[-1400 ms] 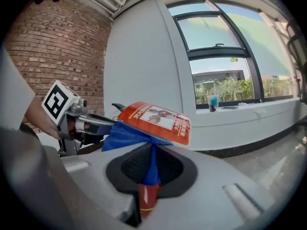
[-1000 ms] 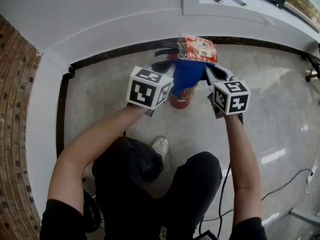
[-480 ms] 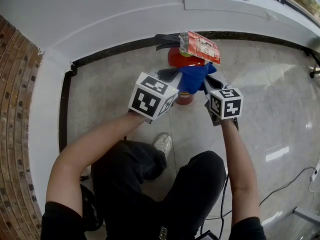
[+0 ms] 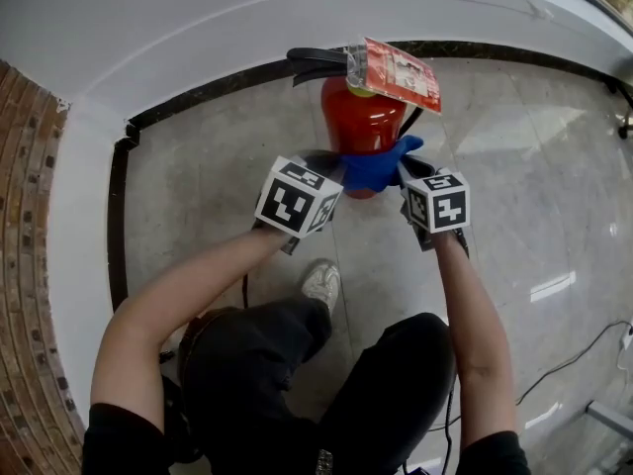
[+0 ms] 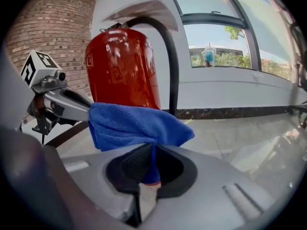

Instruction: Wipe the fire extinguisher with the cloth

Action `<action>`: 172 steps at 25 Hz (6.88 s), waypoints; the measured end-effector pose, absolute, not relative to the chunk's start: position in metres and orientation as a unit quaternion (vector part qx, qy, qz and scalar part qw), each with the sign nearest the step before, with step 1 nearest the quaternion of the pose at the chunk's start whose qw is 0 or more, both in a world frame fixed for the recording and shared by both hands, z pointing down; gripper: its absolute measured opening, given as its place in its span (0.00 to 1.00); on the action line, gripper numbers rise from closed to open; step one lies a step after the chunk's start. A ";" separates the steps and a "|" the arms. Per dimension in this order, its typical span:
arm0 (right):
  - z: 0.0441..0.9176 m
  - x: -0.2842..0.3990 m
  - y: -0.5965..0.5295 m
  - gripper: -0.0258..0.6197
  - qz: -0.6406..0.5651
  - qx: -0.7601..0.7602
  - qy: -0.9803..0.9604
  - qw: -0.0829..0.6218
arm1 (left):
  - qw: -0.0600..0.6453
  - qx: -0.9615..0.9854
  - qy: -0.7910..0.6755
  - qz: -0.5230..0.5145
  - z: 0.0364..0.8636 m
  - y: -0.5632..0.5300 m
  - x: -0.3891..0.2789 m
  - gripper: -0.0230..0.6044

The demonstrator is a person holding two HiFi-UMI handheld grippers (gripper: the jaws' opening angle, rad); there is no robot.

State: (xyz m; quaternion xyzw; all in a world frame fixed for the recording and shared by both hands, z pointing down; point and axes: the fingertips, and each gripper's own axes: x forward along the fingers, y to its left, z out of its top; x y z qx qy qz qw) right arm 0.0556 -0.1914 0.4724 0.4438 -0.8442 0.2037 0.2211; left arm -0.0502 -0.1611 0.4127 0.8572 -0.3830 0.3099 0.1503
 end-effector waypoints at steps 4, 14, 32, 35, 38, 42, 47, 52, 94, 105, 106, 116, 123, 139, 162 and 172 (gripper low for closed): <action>0.503 0.055 -0.190 0.08 0.219 0.434 -0.838 0.248 | 0.182 0.848 -0.384 0.316 0.455 -0.163 -0.057 0.06; 0.570 0.053 -0.188 0.08 0.250 0.409 -0.822 0.308 | 0.227 0.836 -0.380 0.325 0.535 -0.168 -0.065 0.06; 0.666 0.056 -0.181 0.08 0.331 0.381 -0.778 0.373 | 0.294 0.809 -0.358 0.363 0.642 -0.172 -0.071 0.06; 0.681 0.056 -0.179 0.08 0.341 0.375 -0.772 0.384 | 0.305 0.802 -0.352 0.374 0.658 -0.171 -0.072 0.06; 0.691 0.055 -0.180 0.08 0.344 0.367 -0.770 0.392 | 0.312 0.798 -0.349 0.380 0.668 -0.172 -0.071 0.06; 0.688 0.055 -0.184 0.08 0.359 0.375 -0.765 0.381 | 0.328 0.792 -0.353 0.376 0.671 -0.171 -0.071 0.06; 0.643 0.055 -0.189 0.08 0.358 0.389 -0.791 0.309 | 0.303 0.806 -0.359 0.360 0.632 -0.170 -0.070 0.06; 0.569 0.059 -0.177 0.08 0.318 0.398 -0.824 0.249 | 0.272 0.826 -0.360 0.338 0.567 -0.153 -0.054 0.06; 0.319 0.130 -0.189 0.12 0.091 0.458 -0.877 0.115 | 0.050 0.909 -0.280 0.305 0.298 -0.136 0.063 0.25; 0.285 0.108 -0.232 0.12 0.098 0.433 -0.895 0.041 | 0.084 0.911 -0.280 0.290 0.317 -0.136 0.068 0.23; 0.279 0.109 -0.234 0.12 0.100 0.431 -0.896 0.030 | 0.086 0.911 -0.282 0.289 0.319 -0.137 0.065 0.23; 0.225 0.076 -0.240 0.12 0.090 0.380 -0.920 0.008 | 0.094 0.903 -0.314 0.276 0.311 -0.151 0.068 0.19; 0.226 0.029 -0.240 0.12 0.040 0.349 -0.931 0.096 | 0.095 0.905 -0.310 0.276 0.312 -0.150 0.074 0.14; 0.299 0.099 -0.258 0.12 0.142 0.411 -0.898 0.068 | 0.120 0.892 -0.318 0.299 0.341 -0.159 0.074 0.05; 0.490 0.087 -0.273 0.12 0.265 0.426 -0.857 0.113 | 0.196 0.871 -0.218 0.393 0.529 -0.125 0.076 0.04; 0.563 0.078 -0.272 0.12 0.296 0.411 -0.846 0.167 | 0.230 0.858 -0.231 0.397 0.588 -0.124 0.074 0.04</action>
